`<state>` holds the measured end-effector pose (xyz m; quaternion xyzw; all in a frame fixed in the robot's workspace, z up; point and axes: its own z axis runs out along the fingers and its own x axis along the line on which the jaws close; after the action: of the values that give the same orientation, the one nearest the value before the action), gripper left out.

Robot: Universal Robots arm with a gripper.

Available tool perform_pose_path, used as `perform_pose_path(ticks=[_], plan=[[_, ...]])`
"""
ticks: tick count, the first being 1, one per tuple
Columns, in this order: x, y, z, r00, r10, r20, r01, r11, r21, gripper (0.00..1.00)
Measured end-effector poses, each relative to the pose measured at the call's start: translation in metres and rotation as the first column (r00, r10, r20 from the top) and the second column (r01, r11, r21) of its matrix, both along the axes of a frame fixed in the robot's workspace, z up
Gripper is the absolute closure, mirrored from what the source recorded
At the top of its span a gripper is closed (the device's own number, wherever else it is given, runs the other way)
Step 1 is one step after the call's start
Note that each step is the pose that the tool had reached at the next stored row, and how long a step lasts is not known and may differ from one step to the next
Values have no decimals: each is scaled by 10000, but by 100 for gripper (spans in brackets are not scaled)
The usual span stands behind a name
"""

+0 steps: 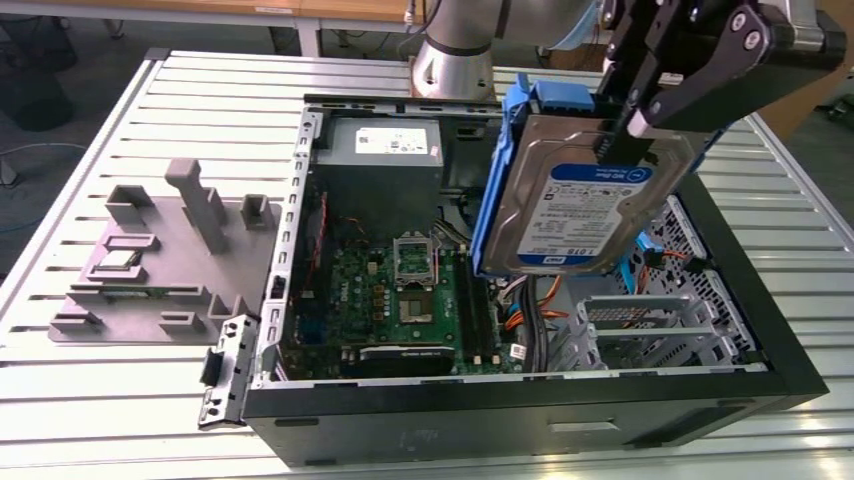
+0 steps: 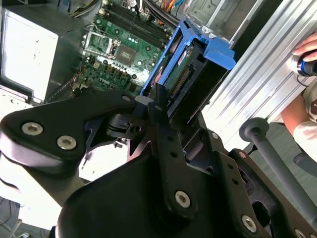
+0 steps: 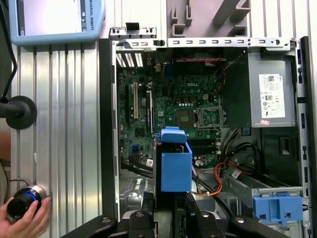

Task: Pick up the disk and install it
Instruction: 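Pick up the disk, then insert the disk into the insertion slot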

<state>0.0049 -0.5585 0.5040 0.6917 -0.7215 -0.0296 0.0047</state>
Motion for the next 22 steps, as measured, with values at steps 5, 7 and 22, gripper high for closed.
perform_pose_path(ticks=[5, 7, 22], plan=[[83, -1, -11, 10000, 1, 0, -1, 10000, 0, 65], [115, -1, -14, 10000, 1, 0, -1, 10000, 0, 65], [227, -34, -59, 10000, 0, 0, 0, 10000, -1, 65]])
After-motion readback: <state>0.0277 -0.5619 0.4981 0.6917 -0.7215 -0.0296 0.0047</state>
